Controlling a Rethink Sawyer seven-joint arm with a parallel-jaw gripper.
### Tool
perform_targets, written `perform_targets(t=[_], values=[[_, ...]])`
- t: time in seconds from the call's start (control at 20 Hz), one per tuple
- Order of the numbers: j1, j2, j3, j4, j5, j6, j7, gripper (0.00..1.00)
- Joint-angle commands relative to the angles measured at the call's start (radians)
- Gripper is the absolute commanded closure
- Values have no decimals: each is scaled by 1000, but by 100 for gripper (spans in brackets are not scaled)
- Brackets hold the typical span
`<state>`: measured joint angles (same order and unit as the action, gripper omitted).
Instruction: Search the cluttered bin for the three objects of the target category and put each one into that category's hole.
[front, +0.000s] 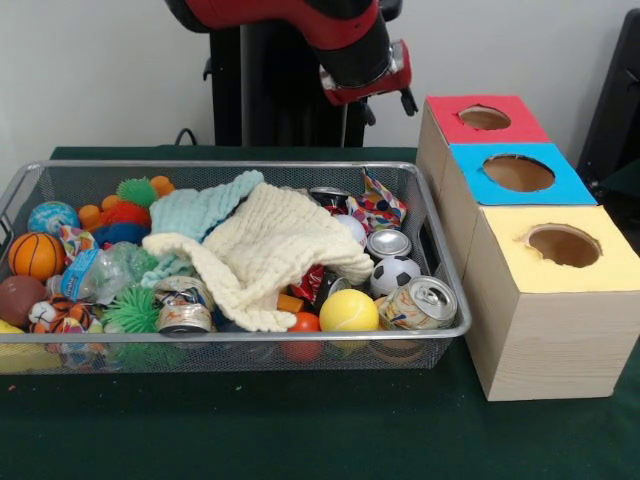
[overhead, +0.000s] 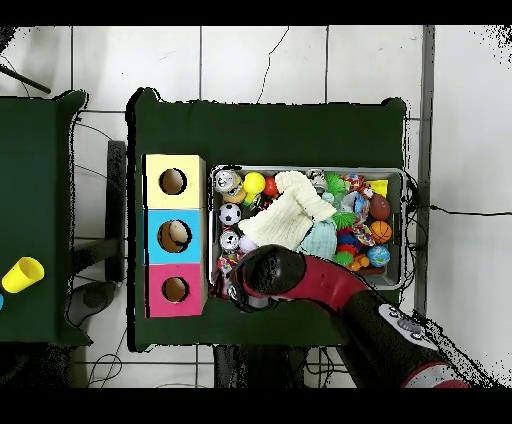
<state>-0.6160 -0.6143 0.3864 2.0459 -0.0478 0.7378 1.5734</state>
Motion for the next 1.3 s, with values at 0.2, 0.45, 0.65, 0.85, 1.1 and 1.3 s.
perform_targets(t=[0.2, 0.45, 0.65, 0.85, 1.1, 1.3], values=[[-10, 51, 97, -254, -205, -97, -169, 0], [-55, 78, 160, -263, -269, -165, -176, 0], [-52, 90, 169, -282, -300, -159, -140, 0], [-50, 101, 177, -288, -329, -176, -111, 0], [-67, 120, 174, -240, -373, -217, -93, 0], [-107, 133, 164, -146, -432, -326, -59, 0]])
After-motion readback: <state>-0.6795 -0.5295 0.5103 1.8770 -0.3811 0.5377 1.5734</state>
